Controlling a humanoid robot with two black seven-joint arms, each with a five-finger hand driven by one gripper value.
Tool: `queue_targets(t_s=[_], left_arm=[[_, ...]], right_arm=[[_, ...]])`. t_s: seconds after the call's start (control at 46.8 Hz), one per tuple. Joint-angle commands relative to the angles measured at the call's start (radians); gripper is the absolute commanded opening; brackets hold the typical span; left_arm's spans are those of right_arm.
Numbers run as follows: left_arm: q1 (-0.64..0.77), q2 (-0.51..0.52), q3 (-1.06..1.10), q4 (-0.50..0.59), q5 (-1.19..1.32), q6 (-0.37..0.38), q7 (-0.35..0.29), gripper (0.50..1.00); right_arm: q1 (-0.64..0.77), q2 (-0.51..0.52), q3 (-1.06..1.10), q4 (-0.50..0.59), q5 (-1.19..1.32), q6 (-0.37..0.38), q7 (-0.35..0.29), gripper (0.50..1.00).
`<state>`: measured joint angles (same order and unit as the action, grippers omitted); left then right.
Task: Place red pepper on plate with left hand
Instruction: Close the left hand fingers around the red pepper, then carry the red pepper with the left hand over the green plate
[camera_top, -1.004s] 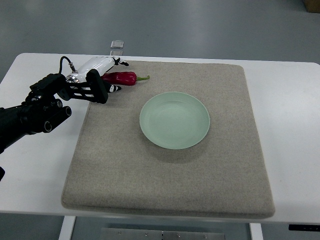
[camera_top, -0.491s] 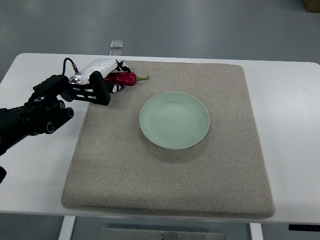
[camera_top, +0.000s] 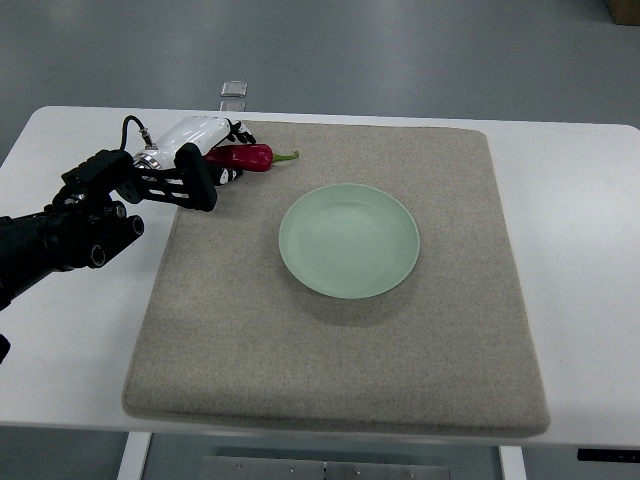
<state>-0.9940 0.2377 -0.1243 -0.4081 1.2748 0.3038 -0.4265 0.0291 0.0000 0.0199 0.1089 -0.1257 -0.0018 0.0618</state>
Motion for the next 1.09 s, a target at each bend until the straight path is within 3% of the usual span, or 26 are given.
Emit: queue_targets(t_s=[0.0,0.15,0.256,0.769,0.962,1.068], left_arm=[[0.000,0.000,0.000,0.000,0.000,0.000,0.000,0.673],[0.000,0.000,0.002,0.000,0.000,0.000,0.000,0.617],[0.000,-0.001,0.002,0.000,0.000,0.000,0.000,0.502],[-0.002,-0.003,-0.008,-0.002,-0.017,0.008,-0.001,0.500],[-0.002,-0.008,-0.018,-0.018,-0.023,0.083,-0.014,0.500],[-0.003,-0.006,-0.035,-0.063,-0.031,0.089,-0.057,0.500]], right_arm=[[0.000,0.000,0.000,-0.001,0.000,0.000,0.000,0.928],[0.000,0.000,0.000,0.000,0.000,0.000,0.000,0.928],[0.000,0.000,0.000,0.000,0.000,-0.001,0.000,0.928],[0.000,0.000,0.000,0.000,0.000,0.000,0.000,0.928],[0.000,0.000,0.000,0.000,0.000,0.000,0.000,0.928],[0.000,0.000,0.000,0.000,0.000,-0.001,0.000,0.928]])
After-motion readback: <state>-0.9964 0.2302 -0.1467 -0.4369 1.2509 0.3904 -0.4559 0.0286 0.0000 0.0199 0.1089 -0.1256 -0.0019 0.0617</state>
